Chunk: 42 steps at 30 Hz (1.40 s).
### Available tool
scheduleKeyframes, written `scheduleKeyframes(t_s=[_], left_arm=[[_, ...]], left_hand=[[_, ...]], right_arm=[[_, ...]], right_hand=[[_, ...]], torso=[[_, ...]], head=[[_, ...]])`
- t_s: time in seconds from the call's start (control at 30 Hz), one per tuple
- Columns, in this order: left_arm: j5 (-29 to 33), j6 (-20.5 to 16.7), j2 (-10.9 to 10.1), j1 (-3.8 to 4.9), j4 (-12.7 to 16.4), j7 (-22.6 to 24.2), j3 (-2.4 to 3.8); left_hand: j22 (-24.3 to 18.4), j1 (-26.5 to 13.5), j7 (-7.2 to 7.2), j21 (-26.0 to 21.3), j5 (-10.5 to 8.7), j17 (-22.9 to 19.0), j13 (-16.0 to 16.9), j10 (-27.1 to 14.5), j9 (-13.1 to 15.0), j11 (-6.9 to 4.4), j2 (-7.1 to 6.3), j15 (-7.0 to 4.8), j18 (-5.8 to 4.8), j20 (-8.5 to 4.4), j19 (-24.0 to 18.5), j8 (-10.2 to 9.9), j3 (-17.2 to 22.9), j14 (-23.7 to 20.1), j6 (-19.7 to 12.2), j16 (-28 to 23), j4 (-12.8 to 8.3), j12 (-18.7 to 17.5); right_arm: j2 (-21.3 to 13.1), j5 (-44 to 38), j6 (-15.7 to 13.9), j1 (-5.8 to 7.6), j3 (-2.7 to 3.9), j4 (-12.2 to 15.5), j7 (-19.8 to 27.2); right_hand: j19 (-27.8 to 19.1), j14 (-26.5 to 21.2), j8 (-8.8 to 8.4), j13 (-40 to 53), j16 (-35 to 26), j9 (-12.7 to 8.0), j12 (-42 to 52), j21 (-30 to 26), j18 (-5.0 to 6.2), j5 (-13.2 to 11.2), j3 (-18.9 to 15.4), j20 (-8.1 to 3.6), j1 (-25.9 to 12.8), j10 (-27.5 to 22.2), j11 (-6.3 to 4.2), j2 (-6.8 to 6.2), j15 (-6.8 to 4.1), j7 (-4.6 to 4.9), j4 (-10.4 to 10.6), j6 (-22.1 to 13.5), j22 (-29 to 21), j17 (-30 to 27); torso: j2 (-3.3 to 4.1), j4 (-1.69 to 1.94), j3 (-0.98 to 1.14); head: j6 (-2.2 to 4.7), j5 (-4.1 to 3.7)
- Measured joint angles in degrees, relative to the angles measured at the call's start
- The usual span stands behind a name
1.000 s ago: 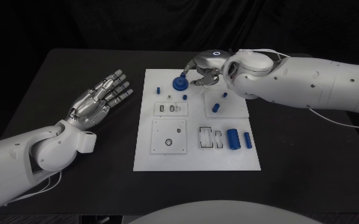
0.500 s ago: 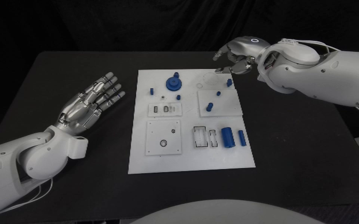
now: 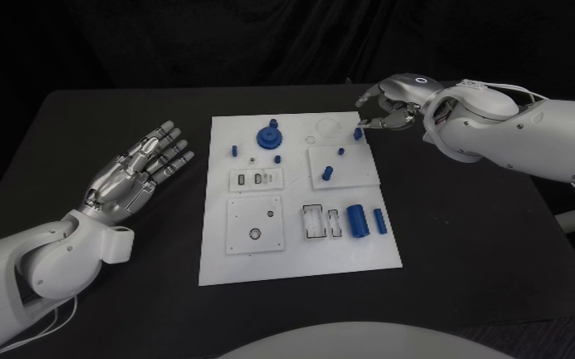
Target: Assemble the parts on the task board
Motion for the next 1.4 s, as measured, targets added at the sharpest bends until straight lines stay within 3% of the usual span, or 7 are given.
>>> scheduleKeyframes(t_s=[0.2, 0.47, 0.6, 0.83, 1.27, 1.4], left_arm=[[0.0, 0.0, 0.1, -0.02, 0.0, 0.0, 0.0], [0.0, 0.0, 0.1, -0.03, -0.2, 0.0, 0.0], [0.0, 0.0, 0.2, -0.04, -0.3, 0.0, 0.0], [0.0, 0.1, 0.2, -0.09, -0.4, 0.0, 0.0], [0.0, 0.2, 0.3, -0.18, -0.6, 0.0, 0.0], [0.0, 0.2, 0.3, -0.23, -0.6, 0.0, 0.0]], left_hand=[[0.0, 0.0, 0.0, 0.0, 0.0, 0.0, 0.0, 0.0, 0.0, 0.0, 0.0, 0.0, 0.0, 0.0, 0.0, 0.0, 0.0, 0.0, 0.0, 0.0, 0.0, 0.0], [0.0, 0.0, 0.0, 0.0, 0.0, 0.0, 0.0, 0.0, 0.0, 0.0, 0.0, 0.0, 0.0, 0.0, 0.0, 0.0, 0.1, 0.0, 0.0, 0.0, -0.1, 0.0], [0.0, 0.0, 0.0, 0.0, 0.0, 0.0, 0.0, 0.0, 0.0, 0.0, 0.0, 0.0, 0.0, 0.0, 0.0, 0.0, 0.2, 0.0, 0.0, 0.0, -0.2, 0.0], [0.0, 0.0, 0.0, 0.0, 0.0, 0.0, 0.0, 0.0, 0.0, 0.0, 0.0, 0.0, 0.0, 0.0, 0.0, 0.0, 0.2, 0.0, 0.0, 0.0, -0.2, 0.0], [0.0, 0.0, 0.0, 0.0, 0.0, 0.0, 0.0, 0.0, 0.0, 0.0, 0.0, 0.0, 0.0, 0.0, 0.0, 0.0, 0.2, 0.0, 0.0, 0.0, -0.2, 0.0], [0.0, 0.0, 0.0, 0.0, 0.0, 0.0, 0.0, 0.0, 0.0, 0.0, 0.0, -0.01, 0.0, 0.0, 0.0, 0.0, 0.2, 0.0, 0.0, 0.0, -0.2, 0.0]], right_arm=[[-0.4, 0.3, -0.4, -1.29, 0.0, -0.5, 0.2], [-0.5, 0.4, -0.8, -2.59, 0.0, -0.8, 0.5], [-0.3, 0.4, -0.8, -3.13, -0.01, -0.9, 0.5], [0.6, 0.5, -0.8, -3.76, -0.01, -1.6, 0.8], [2.8, 0.5, -1.4, -4.06, 0.0, -3.0, 1.1], [3.3, 0.5, -1.4, -4.09, 0.01, -3.5, 0.9]], right_hand=[[0.0, 0.0, 0.0, 0.0, 0.0, 0.0, 0.0, 0.0, 0.0, -1.9, -0.2, 0.0, -0.2, 0.0, 0.0, -0.69, 0.0, 0.22, 0.2, 1.2, 0.0, 0.0], [0.0, 0.0, 0.29, 0.0, 0.0, 0.1, 0.0, -0.6, 0.01, -2.8, -0.2, 0.0, -0.2, 0.0, 0.0, -0.69, 0.0, 0.12, 0.2, 2.0, 0.0, 0.0], [0.0, 0.0, 0.29, 0.0, 0.0, 0.1, 0.0, -0.9, 0.01, -3.0, -0.2, 0.0, 0.6, 0.0, 0.01, -1.46, 0.0, 0.12, 0.2, 2.0, 0.0, 0.0], [0.0, 0.0, 0.29, 0.0, 0.0, 0.3, 0.0, -1.2, 0.01, -0.6, 0.0, 0.0, 3.5, 0.0, 0.01, -1.33, 0.0, 0.41, 0.0, 2.7, 0.0, 0.0], [0.0, 0.0, 0.85, 0.0, 0.0, 0.9, 0.0, -2.2, 0.02, -0.3, 0.1, 0.0, 5.4, 0.0, 0.01, -1.22, 0.01, 0.52, -0.1, 3.6, 0.0, 0.0], [0.0, 0.0, 1.18, 0.0, 0.0, 1.4, 0.0, -3.2, 0.02, 1.1, 0.2, 0.0, 6.0, 0.0, 0.01, -0.66, 0.01, 0.77, -0.2, 4.3, 0.0, 0.0]], torso=[[-0.05, 0.13, 0.07], [-0.11, 0.13, -0.02], [-0.14, 0.13, -0.13], [-0.15, 0.13, -0.16], [-0.12, 0.1, -0.16], [-0.08, 0.1, -0.13]], head=[[-0.05, -0.64], [-0.11, -0.42], [-0.11, -0.41], [-0.19, -0.33], [-0.36, -0.15], [-0.46, -0.1]])
